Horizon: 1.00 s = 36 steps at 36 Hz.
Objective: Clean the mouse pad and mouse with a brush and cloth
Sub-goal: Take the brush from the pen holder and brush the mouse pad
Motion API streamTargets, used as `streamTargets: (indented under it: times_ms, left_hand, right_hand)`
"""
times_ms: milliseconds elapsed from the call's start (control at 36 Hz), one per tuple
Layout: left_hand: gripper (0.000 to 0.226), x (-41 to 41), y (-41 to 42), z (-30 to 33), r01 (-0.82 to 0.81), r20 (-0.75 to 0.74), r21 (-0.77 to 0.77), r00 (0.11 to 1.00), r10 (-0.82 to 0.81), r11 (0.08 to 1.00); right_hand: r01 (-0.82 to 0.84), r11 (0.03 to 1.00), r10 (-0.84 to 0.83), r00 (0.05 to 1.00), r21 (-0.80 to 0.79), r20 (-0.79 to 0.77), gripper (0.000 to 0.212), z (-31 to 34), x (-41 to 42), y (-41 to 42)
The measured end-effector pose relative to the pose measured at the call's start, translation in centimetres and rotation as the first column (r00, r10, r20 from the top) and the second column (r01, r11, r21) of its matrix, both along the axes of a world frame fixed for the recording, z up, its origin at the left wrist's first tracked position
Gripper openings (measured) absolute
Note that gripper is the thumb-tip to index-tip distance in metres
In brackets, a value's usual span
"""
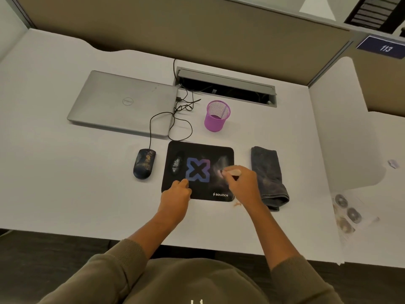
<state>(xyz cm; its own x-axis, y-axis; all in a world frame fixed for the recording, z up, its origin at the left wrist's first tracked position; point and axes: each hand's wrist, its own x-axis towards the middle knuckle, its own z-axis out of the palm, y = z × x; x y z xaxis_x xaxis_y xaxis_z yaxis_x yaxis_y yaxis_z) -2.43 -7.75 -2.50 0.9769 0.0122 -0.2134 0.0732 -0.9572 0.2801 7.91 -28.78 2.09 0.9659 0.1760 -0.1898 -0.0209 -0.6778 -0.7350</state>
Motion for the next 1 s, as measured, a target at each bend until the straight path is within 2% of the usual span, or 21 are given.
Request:
streamTargets:
  times_ms: [56, 139, 222, 361, 444, 556, 611, 667, 750, 833, 889, 944, 1000]
  left_hand:
    - [0.034, 0.1, 0.0, 0.1, 0.01, -0.007, 0.004, 1.0, -0.01, 1.0]
    - [0.035, 0.1, 0.0, 0.1, 0.014, -0.019, 0.011, 1.0, -0.014, 1.0]
    - [0.034, 0.0, -0.1, 0.1, 0.011, -0.016, 0.019, 1.0, -0.011, 1.0]
    - [0.035, -0.2, -0.3, -0.1, -0.01, -0.004, 0.021, 1.0, 0.01, 1.0]
    - [0.035, -0.2, -0.5, -0.2, -0.023, -0.006, 0.017, 1.0, 0.023, 1.0]
    - [0.034, -0.2, -0.7, -0.1, -0.031, -0.006, 0.02, 0.999, 0.032, 0.999]
    - [0.034, -0.1, -0.7, -0.1, -0.039, -0.004, 0.023, 0.999, 0.04, 0.999]
    - [0.034, -0.1, -0.9, -0.1, -0.046, -0.005, 0.025, 0.999, 0.046, 0.999]
    - [0.033, -0.2, -1.1, -0.1, -0.064, -0.002, 0.025, 0.998, 0.064, 0.998]
    - [0.032, -0.4, -1.4, -0.2, -0.101, 0.012, 0.011, 0.995, 0.1, 0.995]
    - [0.034, -0.6, -1.7, -0.3, -0.137, 0.024, -0.009, 0.99, 0.137, 0.991]
    - [0.036, -0.7, -2.0, -0.3, -0.175, 0.026, -0.024, 0.984, 0.175, 0.984]
    - [0.037, -0.8, -2.2, -0.4, -0.201, 0.03, -0.026, 0.979, 0.202, 0.979]
  right_hand:
    - [-0.123, 0.992, 0.124, 0.992, -0.027, 0.029, 0.017, -0.1, 1.0, 1.2]
    - [-0.303, 0.941, 0.312, 0.949, -0.153, 0.039, 0.018, 0.2, 2.6, 1.6]
    - [-0.404, 0.897, 0.397, 0.915, -0.182, -0.075, 0.013, 0.8, 3.2, 0.1]
    - [-0.478, 0.843, 0.405, 0.866, -0.248, -0.292, 0.013, 1.5, 3.0, -4.2]
    - [-0.445, 0.86, 0.388, 0.888, -0.249, -0.246, 0.012, 2.3, 3.6, -5.0]
    - [-0.342, 0.932, 0.337, 0.94, -0.122, -0.057, 0.006, 2.6, 4.5, -2.6]
    - [-0.324, 0.944, 0.324, 0.946, -0.066, -0.018, 0.009, 2.2, 4.6, -0.9]
    - [-0.342, 0.937, 0.341, 0.94, -0.074, -0.026, 0.007, 1.6, 4.7, 0.3]
    - [-0.381, 0.916, 0.367, 0.922, -0.125, -0.125, 0.008, 1.0, 5.0, -0.3]
    - [-0.486, 0.836, 0.428, 0.869, -0.257, -0.249, 0.021, 0.8, 4.9, -3.0]
    - [-0.532, 0.792, 0.449, 0.84, -0.3, -0.304, 0.02, 1.1, 5.0, -4.8]
    - [-0.505, 0.817, 0.432, 0.856, -0.28, -0.283, 0.012, 1.5, 5.6, -5.9]
    - [-0.421, 0.883, 0.386, 0.903, -0.206, -0.19, 0.004, 1.9, 6.5, -5.9]
